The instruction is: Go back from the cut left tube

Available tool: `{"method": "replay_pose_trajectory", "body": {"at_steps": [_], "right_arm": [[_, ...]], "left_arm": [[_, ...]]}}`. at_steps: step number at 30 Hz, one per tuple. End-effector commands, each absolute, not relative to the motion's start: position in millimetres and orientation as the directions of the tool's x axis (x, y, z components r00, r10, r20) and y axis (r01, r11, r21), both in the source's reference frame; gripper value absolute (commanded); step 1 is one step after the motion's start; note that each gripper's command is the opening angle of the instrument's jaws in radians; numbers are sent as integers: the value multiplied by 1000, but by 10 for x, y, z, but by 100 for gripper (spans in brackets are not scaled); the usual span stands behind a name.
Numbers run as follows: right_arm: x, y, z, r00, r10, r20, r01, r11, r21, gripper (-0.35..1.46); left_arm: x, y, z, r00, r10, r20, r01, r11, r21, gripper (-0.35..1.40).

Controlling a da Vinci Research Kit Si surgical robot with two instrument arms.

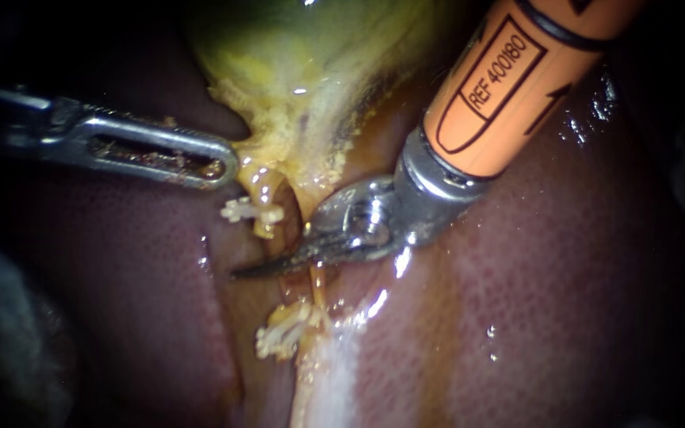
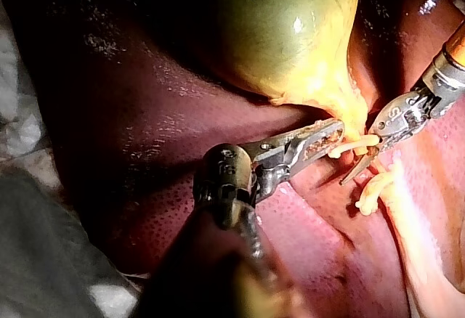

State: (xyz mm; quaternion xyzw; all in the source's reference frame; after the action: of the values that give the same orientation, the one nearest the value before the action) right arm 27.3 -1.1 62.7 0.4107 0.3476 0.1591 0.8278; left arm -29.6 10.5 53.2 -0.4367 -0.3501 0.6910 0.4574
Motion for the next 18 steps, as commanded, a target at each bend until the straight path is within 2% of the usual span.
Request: {"method": "replay_pose_trajectory", "body": {"at_steps": [1,3,4,7,9,11,14,18], "right_arm": [[272,-11,627,700,554,-450,25,610,792,-35],[273,-11,627,691,562,-455,27,609,793,-35],[273,-11,627,689,563,-456,28,608,793,-21],[273,-12,626,682,569,-460,17,616,787,41],[275,-12,625,662,557,-502,19,657,754,88],[278,-12,625,639,558,-529,-3,689,724,115],[281,-11,625,633,557,-537,-9,699,715,127],[281,-12,624,633,557,-537,-8,699,715,128]], "left_arm": [[-296,105,533,-200,938,-284,-326,-337,-883,-35],[-296,105,534,-201,938,-284,-326,-337,-883,-35],[-296,105,534,-201,938,-284,-326,-337,-883,-35],[-295,106,534,-201,938,-284,-326,-337,-883,-35],[-295,106,534,-201,938,-284,-325,-337,-883,-35],[-294,106,535,-201,937,-284,-325,-337,-883,-35],[-293,106,535,-202,937,-284,-325,-338,-883,-35],[-292,107,536,-200,937,-285,-327,-338,-883,-35]]}}
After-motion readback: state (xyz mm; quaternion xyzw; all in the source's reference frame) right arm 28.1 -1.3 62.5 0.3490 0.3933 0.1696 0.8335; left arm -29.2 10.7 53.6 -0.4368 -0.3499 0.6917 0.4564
